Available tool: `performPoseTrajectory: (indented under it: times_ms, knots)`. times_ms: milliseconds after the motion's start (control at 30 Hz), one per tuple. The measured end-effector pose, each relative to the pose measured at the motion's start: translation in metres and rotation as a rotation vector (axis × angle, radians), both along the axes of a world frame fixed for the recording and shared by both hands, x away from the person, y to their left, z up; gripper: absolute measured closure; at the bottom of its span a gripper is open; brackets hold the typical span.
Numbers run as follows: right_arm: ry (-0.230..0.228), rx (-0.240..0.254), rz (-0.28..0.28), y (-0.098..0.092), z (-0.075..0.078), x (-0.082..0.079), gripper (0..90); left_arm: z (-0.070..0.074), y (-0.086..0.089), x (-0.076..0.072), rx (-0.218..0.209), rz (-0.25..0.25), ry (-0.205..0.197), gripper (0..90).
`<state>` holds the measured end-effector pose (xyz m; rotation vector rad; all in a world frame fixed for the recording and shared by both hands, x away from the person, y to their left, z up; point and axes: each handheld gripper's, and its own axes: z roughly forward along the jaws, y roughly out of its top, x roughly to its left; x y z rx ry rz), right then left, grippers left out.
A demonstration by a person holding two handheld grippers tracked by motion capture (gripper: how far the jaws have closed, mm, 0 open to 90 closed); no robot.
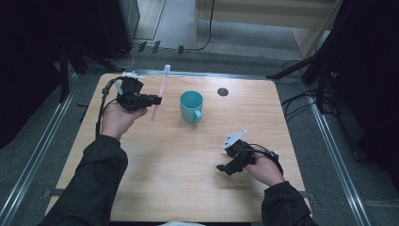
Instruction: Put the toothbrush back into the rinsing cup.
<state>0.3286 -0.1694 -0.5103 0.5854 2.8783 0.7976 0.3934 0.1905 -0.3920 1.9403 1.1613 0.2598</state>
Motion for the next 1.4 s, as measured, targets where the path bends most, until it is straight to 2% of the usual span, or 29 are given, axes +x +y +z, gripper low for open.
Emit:
performPoseTrajectory:
  times_ms: [167, 300, 400, 767, 967, 1100, 1400]
  knots:
    - [0.0, 0.001, -0.002, 0.0, 0.0, 0.0, 20.7, 0.007, -0.008, 0.001, -0.03, 0.031, -0.055, 79.7]
    - [-0.002, 0.002, -0.002, 0.0, 0.001, 0.0, 20.7, 0.011, -0.014, 0.003, -0.03, 0.038, -0.076, 79.7]
    - [-0.004, -0.002, -0.003, 0.0, 0.0, -0.001, 20.7, 0.014, -0.019, 0.005, -0.009, 0.048, -0.103, 79.7]
    - [-0.005, 0.006, -0.006, -0.001, 0.001, 0.0, 20.7, 0.018, -0.036, 0.015, -0.023, 0.057, -0.15, 79.7]
    - [-0.002, 0.008, -0.009, -0.001, 0.001, 0.0, 20.7, 0.017, -0.047, 0.022, -0.029, 0.063, -0.162, 79.7]
    - [-0.003, 0.011, -0.009, -0.001, 0.001, 0.0, 20.7, 0.015, -0.053, 0.027, -0.05, 0.063, -0.159, 79.7]
    - [-0.005, 0.015, -0.01, -0.002, 0.002, 0.0, 20.7, 0.012, -0.066, 0.04, -0.038, 0.068, -0.164, 79.7]
